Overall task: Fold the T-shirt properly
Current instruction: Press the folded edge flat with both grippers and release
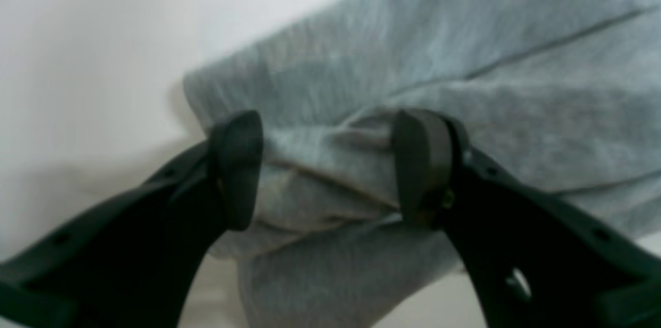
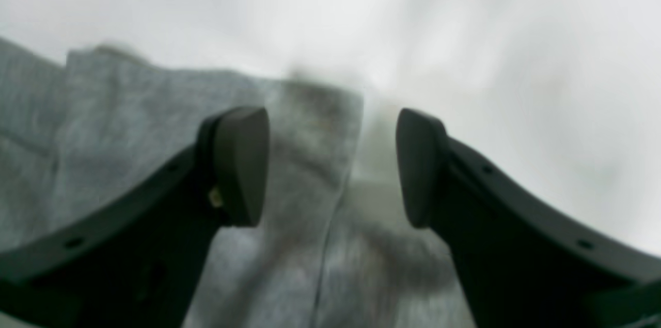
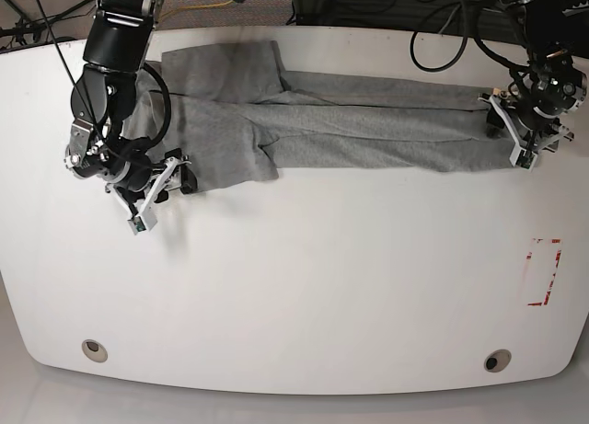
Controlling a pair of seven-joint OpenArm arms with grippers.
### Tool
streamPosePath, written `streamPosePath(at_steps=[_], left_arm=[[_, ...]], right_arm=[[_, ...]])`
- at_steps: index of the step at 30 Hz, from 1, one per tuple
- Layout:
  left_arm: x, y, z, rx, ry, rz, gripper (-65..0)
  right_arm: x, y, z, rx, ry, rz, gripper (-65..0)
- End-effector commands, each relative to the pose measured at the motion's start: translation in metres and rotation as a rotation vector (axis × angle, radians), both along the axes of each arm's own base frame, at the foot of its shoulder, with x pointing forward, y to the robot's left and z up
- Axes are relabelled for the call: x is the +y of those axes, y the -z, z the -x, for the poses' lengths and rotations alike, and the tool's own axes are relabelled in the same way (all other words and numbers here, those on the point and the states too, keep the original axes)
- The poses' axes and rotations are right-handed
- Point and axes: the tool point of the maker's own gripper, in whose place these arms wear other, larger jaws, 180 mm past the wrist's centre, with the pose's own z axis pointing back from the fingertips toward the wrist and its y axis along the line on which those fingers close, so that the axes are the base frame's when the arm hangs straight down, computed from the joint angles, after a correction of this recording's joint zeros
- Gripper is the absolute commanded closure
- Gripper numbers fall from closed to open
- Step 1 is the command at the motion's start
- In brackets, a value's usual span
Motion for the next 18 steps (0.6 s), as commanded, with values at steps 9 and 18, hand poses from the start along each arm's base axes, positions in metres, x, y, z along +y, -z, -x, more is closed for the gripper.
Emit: streamPosePath(at_steps=[9, 18], left_arm=[[0.004, -0.004, 0.0, -0.014, 0.006, -0.009, -36.7], [0.004, -0.003, 0.0, -0.011, 0.006, -0.007, -36.7]], right_arm=[[0.03, 0.011, -0.002, -0.003, -0.069, -0.039, -28.2], [0.024, -0.039, 0.005, -0.136, -0.056, 0.029, 0.0]])
